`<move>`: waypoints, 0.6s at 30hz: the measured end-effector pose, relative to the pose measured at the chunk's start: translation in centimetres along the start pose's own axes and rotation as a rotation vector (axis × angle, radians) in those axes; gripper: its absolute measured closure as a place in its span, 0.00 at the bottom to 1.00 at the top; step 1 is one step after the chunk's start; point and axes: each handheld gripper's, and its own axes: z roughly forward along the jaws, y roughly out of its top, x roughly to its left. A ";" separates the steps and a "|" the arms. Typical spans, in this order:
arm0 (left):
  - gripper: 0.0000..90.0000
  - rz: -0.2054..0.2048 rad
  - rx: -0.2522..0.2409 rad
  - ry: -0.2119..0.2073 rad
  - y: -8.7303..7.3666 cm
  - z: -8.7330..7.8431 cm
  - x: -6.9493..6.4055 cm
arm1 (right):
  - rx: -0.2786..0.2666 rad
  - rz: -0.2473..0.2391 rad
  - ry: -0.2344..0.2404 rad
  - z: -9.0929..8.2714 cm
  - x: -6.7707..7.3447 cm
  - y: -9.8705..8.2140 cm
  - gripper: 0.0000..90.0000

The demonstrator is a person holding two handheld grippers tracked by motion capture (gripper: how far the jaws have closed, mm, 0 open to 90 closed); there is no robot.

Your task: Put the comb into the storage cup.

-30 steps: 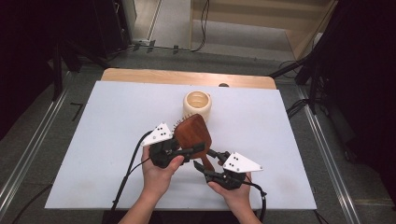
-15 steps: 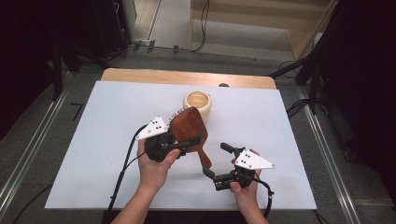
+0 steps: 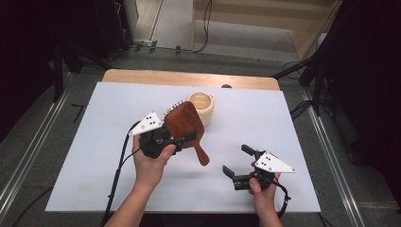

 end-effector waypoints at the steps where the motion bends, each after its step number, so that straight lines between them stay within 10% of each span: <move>1: 0.62 0.003 -0.002 0.001 0.1 0.0 0.1 | 0.000 0.002 -0.005 -0.2 -0.2 -0.1 0.00; 18: 0.62 0.005 -0.015 0.006 1.4 0.3 0.9 | 0.009 0.016 -0.060 -4.7 -3.3 -1.7 0.00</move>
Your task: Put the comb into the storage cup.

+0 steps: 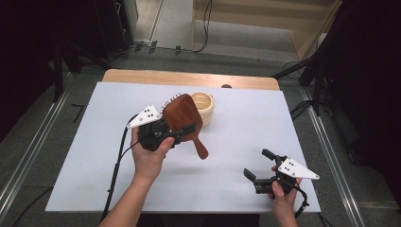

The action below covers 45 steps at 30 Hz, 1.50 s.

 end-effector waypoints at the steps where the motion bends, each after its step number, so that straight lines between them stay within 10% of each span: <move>1: 0.62 -0.003 -0.002 -0.001 0.1 0.0 0.0 | -0.003 -0.002 -0.003 -0.2 -0.2 -0.1 0.00; 45: 0.62 -0.015 -0.044 0.026 4.2 2.1 4.2 | -0.020 0.021 -0.049 -2.2 -2.6 -1.6 0.00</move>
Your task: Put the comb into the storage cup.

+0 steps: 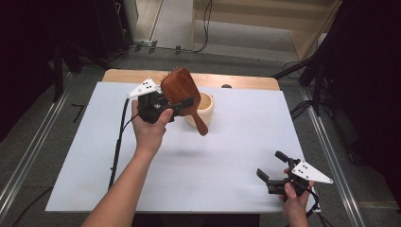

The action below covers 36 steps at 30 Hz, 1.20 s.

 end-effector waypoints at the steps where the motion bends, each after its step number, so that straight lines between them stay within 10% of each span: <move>1: 0.62 0.005 0.002 0.004 0.1 0.1 0.1 | -0.003 0.001 -0.001 0.0 -0.1 0.0 0.00; 36: 0.62 -0.042 -0.046 0.085 2.6 2.6 3.3 | 0.011 -0.014 0.019 0.4 0.0 0.0 0.00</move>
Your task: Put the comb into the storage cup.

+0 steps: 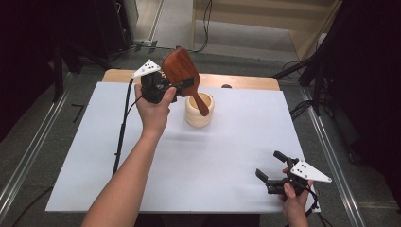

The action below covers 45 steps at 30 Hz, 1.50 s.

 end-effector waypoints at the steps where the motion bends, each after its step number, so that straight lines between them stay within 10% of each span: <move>1: 0.62 0.000 0.000 0.000 0.0 0.0 0.0 | 0.000 0.000 0.000 0.0 0.0 0.0 0.00; 45: 0.61 0.018 0.026 0.166 -1.4 3.3 2.8 | -0.007 0.009 0.013 0.2 0.0 0.0 0.00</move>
